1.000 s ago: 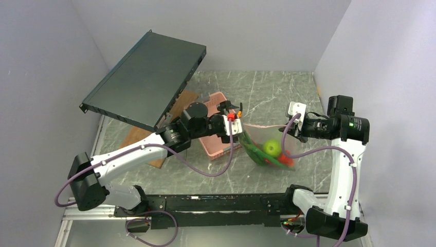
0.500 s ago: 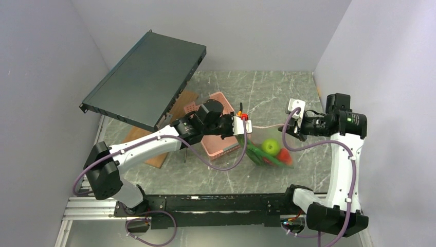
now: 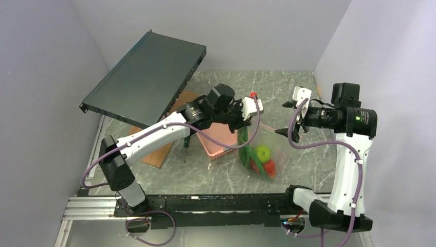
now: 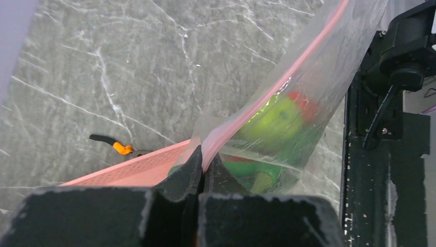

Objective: Open the zip-top bag and remove the fake food
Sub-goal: Pick up the zipper food storage bag at the center of the board.

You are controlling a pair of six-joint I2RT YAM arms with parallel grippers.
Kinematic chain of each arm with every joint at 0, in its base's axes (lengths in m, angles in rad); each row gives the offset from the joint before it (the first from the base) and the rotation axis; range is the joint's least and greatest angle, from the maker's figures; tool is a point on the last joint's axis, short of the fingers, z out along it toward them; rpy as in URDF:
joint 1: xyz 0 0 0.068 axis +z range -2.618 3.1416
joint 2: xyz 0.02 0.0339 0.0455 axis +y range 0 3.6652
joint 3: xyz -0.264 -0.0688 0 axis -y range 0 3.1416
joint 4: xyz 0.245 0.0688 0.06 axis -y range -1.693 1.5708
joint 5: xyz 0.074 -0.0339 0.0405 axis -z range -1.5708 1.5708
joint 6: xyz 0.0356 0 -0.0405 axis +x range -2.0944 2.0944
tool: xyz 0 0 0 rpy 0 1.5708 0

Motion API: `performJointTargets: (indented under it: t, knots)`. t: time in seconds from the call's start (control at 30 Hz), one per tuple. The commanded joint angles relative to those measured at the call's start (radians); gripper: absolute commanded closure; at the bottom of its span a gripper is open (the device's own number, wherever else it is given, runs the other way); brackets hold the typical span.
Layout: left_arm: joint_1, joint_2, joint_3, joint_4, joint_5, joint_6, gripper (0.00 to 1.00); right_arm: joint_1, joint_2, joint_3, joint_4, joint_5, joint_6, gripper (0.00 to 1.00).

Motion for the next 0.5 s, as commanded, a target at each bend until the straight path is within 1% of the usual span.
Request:
performJointTargets:
  t: [0.0,0.07,0.17,0.23,0.37,0.47]
  knots:
    - [0.001,0.034,0.119,-0.075,0.037,-0.118,1.0,0.064,0.038,0.078,-0.018,-0.063,0.12,0.01]
    - [0.002,0.052,0.151,-0.087,0.046,-0.143,1.0,0.114,0.054,0.076,0.014,-0.068,0.205,0.03]
    - [0.001,0.075,0.191,-0.101,0.057,-0.17,1.0,0.18,0.055,0.015,0.156,-0.024,0.361,0.12]
    - [0.001,0.085,0.204,-0.11,0.063,-0.183,1.0,0.186,0.055,-0.037,0.208,0.012,0.424,0.17]
    - [0.001,0.082,0.195,-0.101,0.079,-0.204,1.0,0.187,0.086,-0.072,0.192,0.031,0.424,0.35]
    - [0.001,0.077,0.187,-0.089,0.095,-0.218,1.0,0.219,0.105,-0.093,0.185,0.041,0.424,0.45]
